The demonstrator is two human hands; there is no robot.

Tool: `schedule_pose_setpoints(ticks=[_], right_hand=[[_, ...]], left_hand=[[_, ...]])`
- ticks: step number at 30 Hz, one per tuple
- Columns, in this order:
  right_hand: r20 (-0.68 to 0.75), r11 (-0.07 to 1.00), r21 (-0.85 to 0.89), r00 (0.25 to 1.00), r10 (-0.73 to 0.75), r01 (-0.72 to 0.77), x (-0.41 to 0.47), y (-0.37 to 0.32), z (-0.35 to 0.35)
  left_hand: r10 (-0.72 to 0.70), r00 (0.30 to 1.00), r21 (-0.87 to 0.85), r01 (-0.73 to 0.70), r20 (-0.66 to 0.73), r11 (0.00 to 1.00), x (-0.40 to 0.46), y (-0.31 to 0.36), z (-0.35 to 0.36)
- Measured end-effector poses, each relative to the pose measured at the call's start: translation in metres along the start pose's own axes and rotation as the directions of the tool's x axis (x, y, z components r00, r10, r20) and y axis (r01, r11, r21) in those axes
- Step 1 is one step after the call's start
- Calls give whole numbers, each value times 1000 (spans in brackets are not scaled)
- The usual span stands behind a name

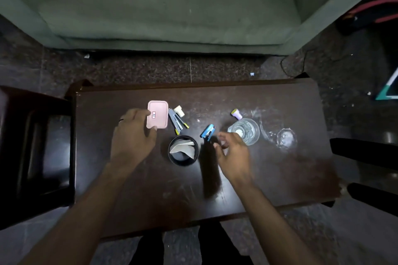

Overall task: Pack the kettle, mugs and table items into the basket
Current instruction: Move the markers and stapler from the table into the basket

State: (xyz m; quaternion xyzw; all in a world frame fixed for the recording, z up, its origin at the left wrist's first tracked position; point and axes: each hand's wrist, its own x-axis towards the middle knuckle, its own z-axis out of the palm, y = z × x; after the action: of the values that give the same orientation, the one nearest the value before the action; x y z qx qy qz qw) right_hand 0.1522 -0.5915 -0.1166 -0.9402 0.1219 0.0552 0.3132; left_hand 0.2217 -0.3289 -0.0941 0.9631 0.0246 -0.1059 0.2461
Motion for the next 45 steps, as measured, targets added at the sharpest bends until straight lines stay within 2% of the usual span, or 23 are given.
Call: schedule_pose_setpoints(ticks=[2, 5, 8, 11, 16, 20, 24, 30, 33, 35, 39, 42, 45], right_hand=[[107, 992, -114, 994, -38, 50, 13, 2, 6], [224, 973, -210, 973, -51, 100, 29, 6, 15], [315, 933, -316, 946, -72, 176, 42, 10, 22], [388, 894, -376, 917, -89, 245, 49, 11, 27], [423, 857, -416, 899, -113, 304, 54, 11, 32], [451, 833, -443, 885, -111, 330, 54, 9, 36], [460, 825, -457, 882, -101, 333, 52, 11, 37], [488, 818, -468, 869, -77, 335, 47, 8, 40], [492, 811, -473, 867, -80, 343, 43, 6, 39], [464, 817, -480, 883, -71, 318, 41, 2, 37], [386, 841, -483, 921, -45, 244, 38, -10, 28], [307, 858, -476, 951, -41, 191, 38, -24, 16], [237, 883, -441, 970, -61, 164, 38, -47, 1]], left_hand=[[65, 998, 50, -65, 12, 997, 9, 9, 8], [234, 970, 153, -241, 61, 958, 26, 22, 21], [394, 908, 219, -416, 138, 882, 42, 28, 33], [502, 824, 331, -565, 262, 756, 57, 31, 46], [492, 712, 515, -703, 501, 491, 70, 36, 65], [500, 675, 547, -736, 543, 399, 74, 35, 71], [512, 665, 568, -741, 544, 358, 77, 35, 74], [515, 685, 533, -726, 515, 434, 77, 33, 78], [531, 709, 490, -705, 464, 513, 75, 33, 80], [518, 757, 446, -653, 397, 612, 70, 35, 79], [468, 863, 250, -504, 190, 827, 63, 40, 70], [378, 922, 81, -384, 80, 920, 57, 38, 54], [279, 960, -67, -280, -34, 958, 47, 33, 27]])
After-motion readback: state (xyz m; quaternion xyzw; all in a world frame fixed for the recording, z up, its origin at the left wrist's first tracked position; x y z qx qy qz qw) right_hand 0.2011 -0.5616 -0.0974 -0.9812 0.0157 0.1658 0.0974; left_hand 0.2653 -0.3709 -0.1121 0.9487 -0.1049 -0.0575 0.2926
